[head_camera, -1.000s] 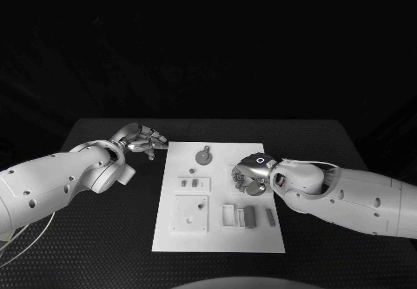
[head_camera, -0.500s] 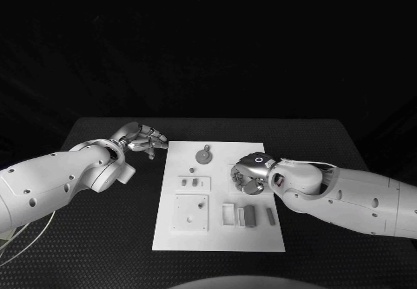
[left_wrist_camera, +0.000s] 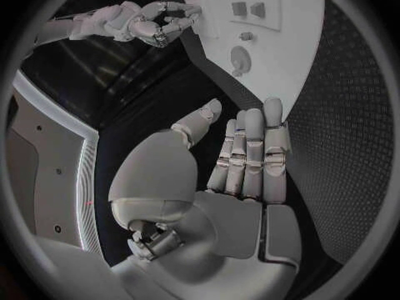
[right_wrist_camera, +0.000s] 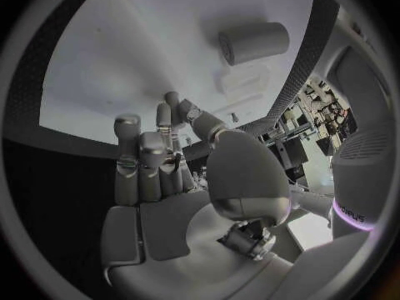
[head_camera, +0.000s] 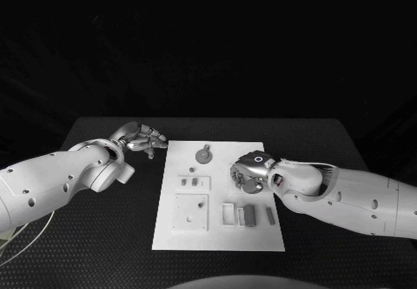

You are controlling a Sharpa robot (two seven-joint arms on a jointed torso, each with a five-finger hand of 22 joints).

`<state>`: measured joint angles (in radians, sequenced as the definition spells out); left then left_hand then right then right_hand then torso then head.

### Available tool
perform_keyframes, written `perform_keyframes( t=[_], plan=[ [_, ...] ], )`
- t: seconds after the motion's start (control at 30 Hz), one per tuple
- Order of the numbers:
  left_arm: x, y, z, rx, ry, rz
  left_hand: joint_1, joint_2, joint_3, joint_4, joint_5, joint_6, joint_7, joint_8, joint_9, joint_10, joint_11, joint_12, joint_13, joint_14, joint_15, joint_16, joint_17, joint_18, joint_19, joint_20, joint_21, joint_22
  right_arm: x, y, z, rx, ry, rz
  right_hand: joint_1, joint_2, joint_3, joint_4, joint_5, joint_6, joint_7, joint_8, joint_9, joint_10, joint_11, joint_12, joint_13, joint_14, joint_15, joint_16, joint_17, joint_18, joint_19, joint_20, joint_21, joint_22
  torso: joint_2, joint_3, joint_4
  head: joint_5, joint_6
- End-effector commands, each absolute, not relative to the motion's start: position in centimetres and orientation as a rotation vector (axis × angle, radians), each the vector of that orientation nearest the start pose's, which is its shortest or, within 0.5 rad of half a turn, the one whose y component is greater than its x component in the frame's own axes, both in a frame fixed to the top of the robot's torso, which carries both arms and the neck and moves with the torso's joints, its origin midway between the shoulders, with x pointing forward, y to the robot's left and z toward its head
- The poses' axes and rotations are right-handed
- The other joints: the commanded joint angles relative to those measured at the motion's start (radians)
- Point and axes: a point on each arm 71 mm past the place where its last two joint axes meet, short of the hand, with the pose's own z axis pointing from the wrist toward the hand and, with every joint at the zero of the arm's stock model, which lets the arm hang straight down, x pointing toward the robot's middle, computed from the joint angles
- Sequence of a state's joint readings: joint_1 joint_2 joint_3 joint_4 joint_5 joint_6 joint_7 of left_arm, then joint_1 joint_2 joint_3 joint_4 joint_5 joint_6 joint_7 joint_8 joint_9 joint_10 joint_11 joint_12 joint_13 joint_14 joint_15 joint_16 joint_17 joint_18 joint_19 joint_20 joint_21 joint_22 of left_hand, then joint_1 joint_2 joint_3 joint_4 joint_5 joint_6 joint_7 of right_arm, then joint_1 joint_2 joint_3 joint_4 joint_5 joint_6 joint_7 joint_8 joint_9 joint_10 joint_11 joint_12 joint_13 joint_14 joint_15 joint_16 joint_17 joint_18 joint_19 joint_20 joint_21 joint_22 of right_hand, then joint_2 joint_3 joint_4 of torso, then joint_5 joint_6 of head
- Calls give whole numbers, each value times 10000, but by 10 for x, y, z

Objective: Assemble the parts on the task board

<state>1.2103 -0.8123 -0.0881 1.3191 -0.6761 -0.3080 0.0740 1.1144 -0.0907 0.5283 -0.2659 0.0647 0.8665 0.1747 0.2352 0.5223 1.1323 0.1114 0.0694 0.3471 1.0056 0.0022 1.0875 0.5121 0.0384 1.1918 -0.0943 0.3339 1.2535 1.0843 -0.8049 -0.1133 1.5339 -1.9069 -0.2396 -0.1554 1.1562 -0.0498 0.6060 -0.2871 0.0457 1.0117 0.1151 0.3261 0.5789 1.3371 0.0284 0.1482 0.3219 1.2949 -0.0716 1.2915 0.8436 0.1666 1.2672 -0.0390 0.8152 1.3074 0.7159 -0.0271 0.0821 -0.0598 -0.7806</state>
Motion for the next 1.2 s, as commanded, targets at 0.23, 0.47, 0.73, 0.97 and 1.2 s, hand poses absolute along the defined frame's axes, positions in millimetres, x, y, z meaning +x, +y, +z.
perform_keyframes(
  t=[0.23,0.47,0.73,0.97,1.2],
  plan=[
    [519,253,-211,-5946,17348,-9429,43,2,-2,-23,-57,-5,100,67,-14,-73,19,10,15,96,5,1,16,681,73,-18,-64,12,435,-166,-247,-5954,16370,5044,116,78,-6,-31,28,104,-22,55,163,94,-6,77,52,-13,-109,46,-4,952,63,4,49,206,-7,11,-12,24,32],
    [520,253,-212,-5945,17349,-9417,46,0,-1,-25,-57,-6,100,69,-15,-74,19,9,16,96,5,0,17,682,73,-18,-67,15,435,-155,-224,-5885,15718,5455,125,66,-7,-33,28,118,-28,59,170,105,-14,80,71,-13,-117,46,-5,952,65,2,54,206,-4,5,0,58,47],
    [520,253,-212,-5948,17338,-9405,47,2,0,-26,-57,-8,100,72,-17,-75,19,9,17,97,5,-1,19,682,75,-18,-70,18,424,-129,-216,-5895,15640,6491,135,59,-6,-33,28,130,-32,62,175,113,-21,82,88,-14,-125,47,-5,952,68,0,59,206,-1,0,-4,160,31],
    [521,250,-212,-5918,17351,-9455,47,0,0,-26,-58,-10,100,74,-18,-76,19,9,18,97,6,-2,20,682,76,-17,-74,20,415,-96,-214,-6072,15648,7544,142,68,-1,-31,29,126,-29,56,175,108,-23,77,99,-17,-129,45,-6,952,65,-3,58,204,-9,-9,-15,353,-12],
    [521,247,-212,-5913,17391,-9472,49,-2,0,-28,-57,-11,100,76,-20,-77,19,9,20,97,6,-3,22,682,76,-17,-77,22,403,-68,-230,-6614,16050,8146,141,84,2,-28,29,115,-23,46,175,98,-23,68,112,-24,-130,38,-9,952,57,-5,54,200,-2,-20,19,519,-46]
  ],
)
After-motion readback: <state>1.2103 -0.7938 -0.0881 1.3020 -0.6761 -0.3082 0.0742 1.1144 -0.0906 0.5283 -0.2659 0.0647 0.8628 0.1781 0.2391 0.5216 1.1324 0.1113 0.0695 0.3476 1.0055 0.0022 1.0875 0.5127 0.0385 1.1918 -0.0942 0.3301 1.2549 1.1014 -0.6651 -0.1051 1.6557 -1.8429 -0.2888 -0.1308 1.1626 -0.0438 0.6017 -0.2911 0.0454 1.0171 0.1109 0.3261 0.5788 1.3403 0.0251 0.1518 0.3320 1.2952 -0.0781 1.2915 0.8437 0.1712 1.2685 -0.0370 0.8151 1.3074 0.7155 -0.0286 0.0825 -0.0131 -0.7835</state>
